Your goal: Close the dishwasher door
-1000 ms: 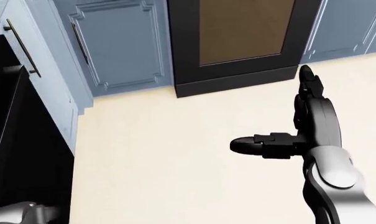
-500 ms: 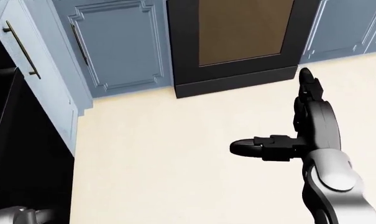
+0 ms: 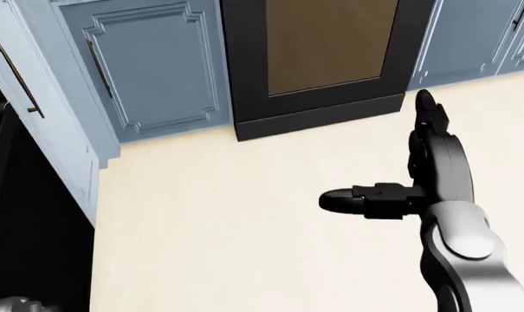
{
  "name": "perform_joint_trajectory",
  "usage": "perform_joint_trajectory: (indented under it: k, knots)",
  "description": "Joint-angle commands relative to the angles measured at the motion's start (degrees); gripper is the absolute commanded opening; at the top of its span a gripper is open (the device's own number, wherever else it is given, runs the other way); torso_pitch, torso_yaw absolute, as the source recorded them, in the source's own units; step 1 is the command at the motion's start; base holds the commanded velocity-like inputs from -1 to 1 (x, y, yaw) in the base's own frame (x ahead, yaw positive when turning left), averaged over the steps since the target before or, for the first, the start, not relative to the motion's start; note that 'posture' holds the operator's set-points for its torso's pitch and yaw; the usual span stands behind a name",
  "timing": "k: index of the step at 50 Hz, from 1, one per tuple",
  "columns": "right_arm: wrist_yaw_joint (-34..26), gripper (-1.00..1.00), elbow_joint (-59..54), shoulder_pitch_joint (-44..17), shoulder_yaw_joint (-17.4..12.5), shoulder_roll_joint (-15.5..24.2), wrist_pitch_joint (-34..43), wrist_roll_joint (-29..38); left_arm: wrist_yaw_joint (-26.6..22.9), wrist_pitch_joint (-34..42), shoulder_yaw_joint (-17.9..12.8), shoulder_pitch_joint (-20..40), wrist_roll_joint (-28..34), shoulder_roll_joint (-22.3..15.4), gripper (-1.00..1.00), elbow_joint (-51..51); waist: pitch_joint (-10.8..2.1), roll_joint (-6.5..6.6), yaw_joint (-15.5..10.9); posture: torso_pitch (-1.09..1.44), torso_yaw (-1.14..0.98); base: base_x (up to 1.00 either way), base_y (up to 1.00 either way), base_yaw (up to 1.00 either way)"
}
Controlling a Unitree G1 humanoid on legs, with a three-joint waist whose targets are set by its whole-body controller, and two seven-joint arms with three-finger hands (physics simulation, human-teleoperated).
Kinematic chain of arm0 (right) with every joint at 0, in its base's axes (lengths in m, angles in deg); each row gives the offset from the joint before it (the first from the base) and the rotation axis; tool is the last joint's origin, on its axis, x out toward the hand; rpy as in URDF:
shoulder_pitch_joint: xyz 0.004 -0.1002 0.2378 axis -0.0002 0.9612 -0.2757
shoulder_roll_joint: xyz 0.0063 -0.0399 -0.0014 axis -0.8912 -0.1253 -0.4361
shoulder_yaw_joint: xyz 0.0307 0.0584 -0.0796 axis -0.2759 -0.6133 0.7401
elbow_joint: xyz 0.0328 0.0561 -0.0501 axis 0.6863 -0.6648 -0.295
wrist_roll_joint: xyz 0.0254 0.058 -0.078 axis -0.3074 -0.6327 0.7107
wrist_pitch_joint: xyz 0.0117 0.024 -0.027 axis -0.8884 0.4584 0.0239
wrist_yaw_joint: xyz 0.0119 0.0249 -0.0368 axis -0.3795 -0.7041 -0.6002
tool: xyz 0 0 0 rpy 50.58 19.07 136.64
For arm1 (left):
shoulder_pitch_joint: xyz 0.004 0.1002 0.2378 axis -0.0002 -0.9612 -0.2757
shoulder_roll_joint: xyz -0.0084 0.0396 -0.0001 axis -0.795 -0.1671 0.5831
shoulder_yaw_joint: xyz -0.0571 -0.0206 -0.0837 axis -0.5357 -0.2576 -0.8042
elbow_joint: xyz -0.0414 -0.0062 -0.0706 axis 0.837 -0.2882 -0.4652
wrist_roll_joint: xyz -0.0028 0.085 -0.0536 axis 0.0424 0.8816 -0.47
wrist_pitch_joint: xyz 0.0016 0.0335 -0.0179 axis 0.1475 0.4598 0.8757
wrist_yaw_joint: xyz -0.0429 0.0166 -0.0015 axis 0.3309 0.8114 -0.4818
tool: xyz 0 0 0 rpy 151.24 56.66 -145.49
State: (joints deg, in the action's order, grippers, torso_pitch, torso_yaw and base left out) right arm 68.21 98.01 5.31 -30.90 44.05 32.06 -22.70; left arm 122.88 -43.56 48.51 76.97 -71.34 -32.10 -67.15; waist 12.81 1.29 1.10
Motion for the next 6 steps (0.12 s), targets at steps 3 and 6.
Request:
perform_joint_trajectory:
  k: [3, 6]
  knots:
    - [0.1, 1.00, 2.1, -1.7, 0.0, 0.3, -1.7, 0.2, -0.4, 2.5, -1.8, -1.1, -2.6, -1.2, 1.00, -2.1, -0.93, -0.33, -0.9, 0.73, 0.00, 0.00, 0.00, 0.00]
    - [0.1, 1.00, 2.9, -1.7, 0.1, 0.3, -1.0, 0.3, -0.6, 2.3, -1.9, -1.3, -2.7, -1.3, 1.00, -2.1, -0.92, -0.29, -1.0, 0.73, 0.00, 0.00, 0.00, 0.00]
